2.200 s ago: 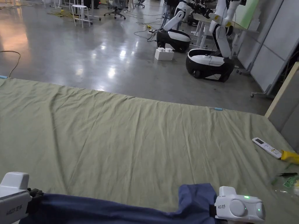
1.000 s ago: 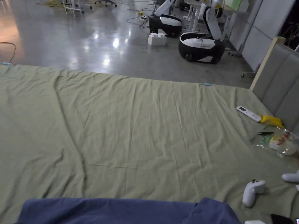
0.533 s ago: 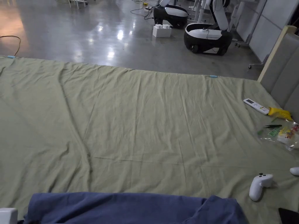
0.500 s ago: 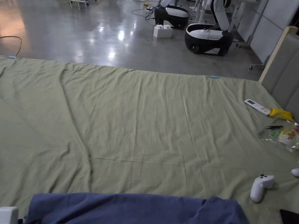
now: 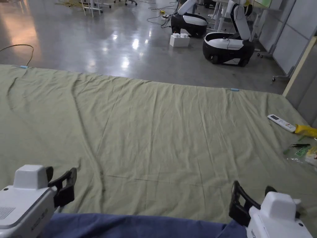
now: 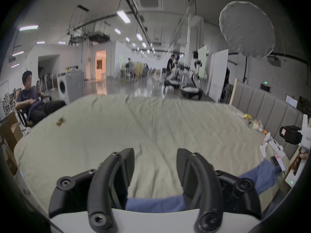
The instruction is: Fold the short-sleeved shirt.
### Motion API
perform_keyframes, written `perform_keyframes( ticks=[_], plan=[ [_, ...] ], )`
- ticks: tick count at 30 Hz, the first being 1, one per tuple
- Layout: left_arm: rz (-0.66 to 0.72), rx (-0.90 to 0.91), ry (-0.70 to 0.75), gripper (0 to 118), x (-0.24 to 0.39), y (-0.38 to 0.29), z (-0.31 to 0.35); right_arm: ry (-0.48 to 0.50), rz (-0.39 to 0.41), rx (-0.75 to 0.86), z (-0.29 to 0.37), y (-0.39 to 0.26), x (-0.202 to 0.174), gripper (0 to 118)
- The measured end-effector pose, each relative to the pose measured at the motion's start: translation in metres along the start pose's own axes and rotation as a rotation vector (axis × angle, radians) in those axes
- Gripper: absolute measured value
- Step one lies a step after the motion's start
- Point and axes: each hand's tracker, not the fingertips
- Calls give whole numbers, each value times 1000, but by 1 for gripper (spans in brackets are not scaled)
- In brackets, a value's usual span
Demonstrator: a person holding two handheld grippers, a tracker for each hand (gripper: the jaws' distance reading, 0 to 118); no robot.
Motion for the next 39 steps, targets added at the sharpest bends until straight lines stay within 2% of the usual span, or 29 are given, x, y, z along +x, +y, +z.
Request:
perform_keyframes(
  ticks=[1,2,4,5,6,7,9,11,24,27,32,36,39],
  plan=[
    [-5,32,-2,33,7,7,4,6,2,38,0,7,-5,63],
    [-15,64,-3,24,13,13,7,14,1,64,-1,14,-12,48],
    [-31,108,13,16,20,22,11,18,23,118,-2,25,-22,24],
    [-41,129,13,12,23,24,13,8,59,145,-2,30,-28,16],
    [-42,140,12,8,25,25,15,1,96,178,-1,34,-32,15],
    [-42,152,13,8,26,26,17,8,60,146,-3,33,-34,15],
    [-37,165,14,8,29,28,22,9,54,176,-2,34,-37,12],
    [-23,165,12,5,27,27,24,20,51,178,-2,33,-39,5],
    [-15,125,60,1,-9,21,27,35,79,150,-7,31,-42,2],
    [54,52,35,1,-27,19,26,46,76,132,-9,28,-40,2],
    [71,-127,-8,1,-63,-2,20,45,87,114,-10,25,-38,2],
    [241,-315,-137,1,-97,-28,8,51,96,101,-12,24,-38,2],
    [350,-431,-168,2,-122,-51,-6,59,102,88,-13,23,-39,2]
  ],
)
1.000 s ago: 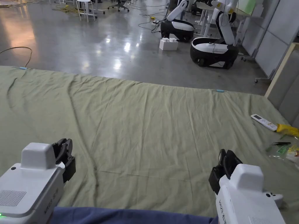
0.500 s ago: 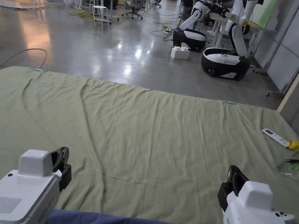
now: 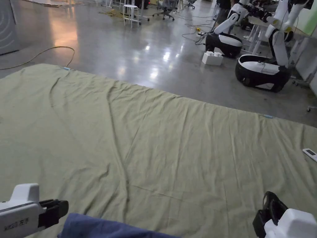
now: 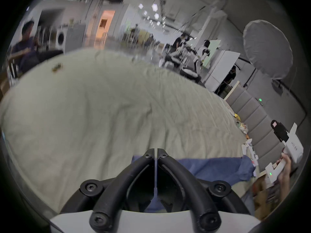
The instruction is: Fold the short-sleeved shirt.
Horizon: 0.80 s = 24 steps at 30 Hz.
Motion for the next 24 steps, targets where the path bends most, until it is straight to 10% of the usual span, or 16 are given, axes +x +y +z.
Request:
perform_keyframes(
  ticks=[2,5,10,17,24],
  plan=[
    [10,-49,7,20,-13,-5,-11,2,-1,-3,0,-1,0,2],
    [64,-139,-39,79,-32,-9,-26,5,11,-12,2,-2,-1,2],
    [142,-212,-164,97,-30,-10,-25,2,19,-30,4,-4,0,2],
    [309,-226,-379,91,-69,-3,-45,2,26,-49,5,-8,-2,2],
    [322,-311,-408,18,-74,-20,-75,9,36,-61,7,-9,-9,2]
  ],
)
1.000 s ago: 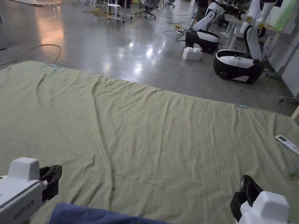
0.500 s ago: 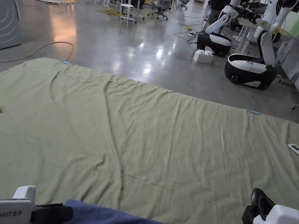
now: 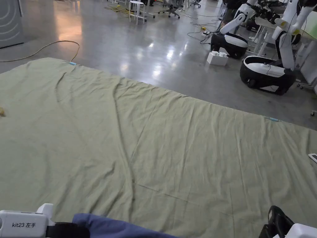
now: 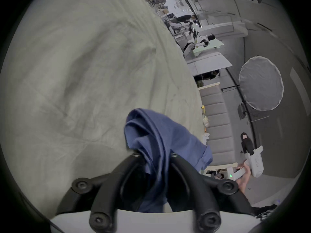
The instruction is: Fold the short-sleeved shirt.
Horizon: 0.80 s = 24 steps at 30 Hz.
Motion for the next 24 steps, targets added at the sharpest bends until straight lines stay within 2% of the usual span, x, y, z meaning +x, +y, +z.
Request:
perform_keyframes(
  ticks=[3,8,9,16,24],
  plan=[
    [28,29,-29,12,-16,2,-2,1,11,-3,1,0,-1,2],
    [17,34,-3,11,-9,1,6,1,20,-8,-1,0,-1,2],
    [12,35,8,11,16,-6,9,1,23,-9,-2,0,-1,2],
    [-85,51,59,10,51,-5,31,12,29,-1,-3,3,-2,2],
    [-76,67,87,9,58,17,64,19,23,3,-7,3,0,2]
  ],
)
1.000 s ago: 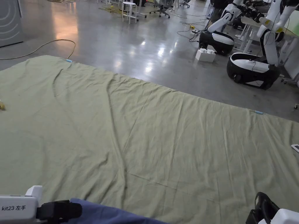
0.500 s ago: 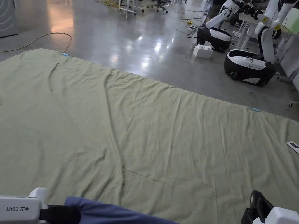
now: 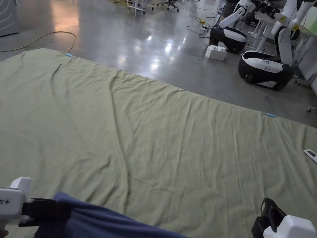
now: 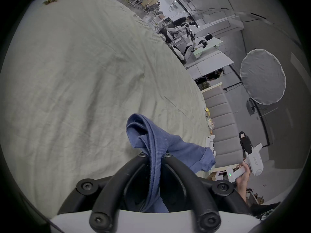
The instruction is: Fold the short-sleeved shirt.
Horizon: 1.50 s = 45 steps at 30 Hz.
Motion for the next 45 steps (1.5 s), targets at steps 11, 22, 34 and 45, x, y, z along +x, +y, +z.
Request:
perform_keyframes(
  ticks=[11,22,34,45],
  plan=[
    [4,10,102,9,-14,3,13,14,-38,-1,-3,-7,2,2],
    [-20,20,164,9,-5,-9,4,10,-70,-5,-1,-12,11,2],
    [-135,-12,167,9,82,7,16,6,-82,-8,-1,-13,16,2],
    [-236,-90,29,9,198,5,-30,-10,-107,-10,2,-16,24,2]
  ],
)
